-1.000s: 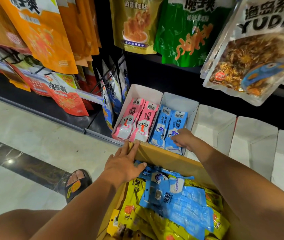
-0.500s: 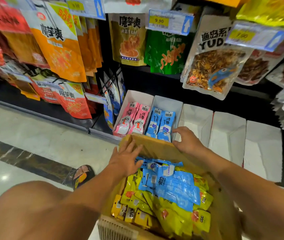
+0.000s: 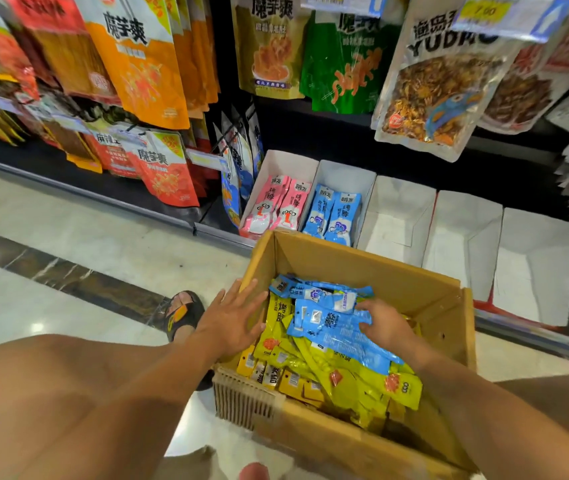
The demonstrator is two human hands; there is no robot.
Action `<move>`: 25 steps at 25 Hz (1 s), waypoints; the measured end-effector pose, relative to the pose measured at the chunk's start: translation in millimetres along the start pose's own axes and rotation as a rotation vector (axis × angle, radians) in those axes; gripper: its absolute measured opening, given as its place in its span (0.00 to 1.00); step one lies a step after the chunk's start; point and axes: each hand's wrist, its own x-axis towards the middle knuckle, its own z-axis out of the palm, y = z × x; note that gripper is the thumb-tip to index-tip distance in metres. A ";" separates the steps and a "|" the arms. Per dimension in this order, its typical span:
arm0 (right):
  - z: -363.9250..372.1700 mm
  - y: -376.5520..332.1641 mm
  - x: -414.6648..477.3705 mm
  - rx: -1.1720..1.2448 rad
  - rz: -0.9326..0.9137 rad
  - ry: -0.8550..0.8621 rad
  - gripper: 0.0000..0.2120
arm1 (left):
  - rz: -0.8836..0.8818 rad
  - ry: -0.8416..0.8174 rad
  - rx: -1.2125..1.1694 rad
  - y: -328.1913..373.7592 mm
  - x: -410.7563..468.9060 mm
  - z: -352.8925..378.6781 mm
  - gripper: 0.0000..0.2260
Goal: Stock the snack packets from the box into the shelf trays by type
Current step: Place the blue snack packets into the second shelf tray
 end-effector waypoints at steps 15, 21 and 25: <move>55.4 21.5 26.9 -0.316 0.165 -0.079 0.25 | 0.013 0.070 -0.029 -1.7 8.7 22.3 0.36; 43.1 17.5 18.7 -0.055 0.175 -0.165 0.19 | -0.016 0.005 -0.032 0.6 9.6 17.4 0.34; 27.0 11.2 8.6 0.058 0.140 -0.110 0.20 | -0.037 -0.018 -0.011 7.8 7.9 6.5 0.32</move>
